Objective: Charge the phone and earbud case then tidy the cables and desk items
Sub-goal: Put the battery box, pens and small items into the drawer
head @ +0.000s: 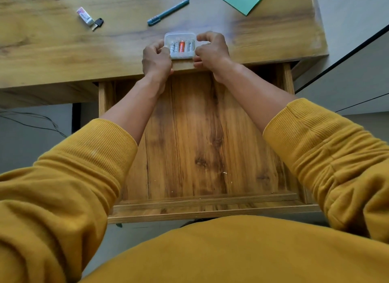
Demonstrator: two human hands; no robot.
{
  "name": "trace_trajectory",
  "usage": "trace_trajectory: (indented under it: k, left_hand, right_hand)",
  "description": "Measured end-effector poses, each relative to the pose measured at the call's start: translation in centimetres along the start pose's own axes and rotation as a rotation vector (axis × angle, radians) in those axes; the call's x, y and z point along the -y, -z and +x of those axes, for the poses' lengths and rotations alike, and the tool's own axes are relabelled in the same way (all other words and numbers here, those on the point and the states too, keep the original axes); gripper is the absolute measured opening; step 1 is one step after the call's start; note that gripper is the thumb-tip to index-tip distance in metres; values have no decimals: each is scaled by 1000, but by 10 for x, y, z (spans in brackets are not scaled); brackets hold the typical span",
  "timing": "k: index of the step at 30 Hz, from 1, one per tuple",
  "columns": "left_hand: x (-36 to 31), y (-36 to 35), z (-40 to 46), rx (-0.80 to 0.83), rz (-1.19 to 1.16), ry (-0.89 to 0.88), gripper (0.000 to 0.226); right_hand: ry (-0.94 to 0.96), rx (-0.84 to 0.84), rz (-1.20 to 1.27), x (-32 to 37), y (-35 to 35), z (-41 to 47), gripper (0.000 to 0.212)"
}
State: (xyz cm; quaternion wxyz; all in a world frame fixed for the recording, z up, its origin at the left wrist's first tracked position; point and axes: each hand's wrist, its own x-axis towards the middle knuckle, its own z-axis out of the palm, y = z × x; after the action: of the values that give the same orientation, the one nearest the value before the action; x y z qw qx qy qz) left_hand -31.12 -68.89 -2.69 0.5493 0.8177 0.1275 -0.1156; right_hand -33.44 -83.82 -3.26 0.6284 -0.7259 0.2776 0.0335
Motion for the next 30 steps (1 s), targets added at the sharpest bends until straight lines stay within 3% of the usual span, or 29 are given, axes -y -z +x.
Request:
trace_trajectory:
  k: [9, 18, 30]
  left_hand:
    - [15, 12, -23, -24, 59, -118, 34]
    - [38, 29, -73, -46, 71, -229, 33]
    - [74, 43, -118, 43, 100, -188, 24]
  right_hand:
    - [35, -18, 20, -9, 2, -28, 33]
    - [60, -29, 78, -25, 11, -78, 36]
    - [65, 29, -17, -70, 19, -126, 27]
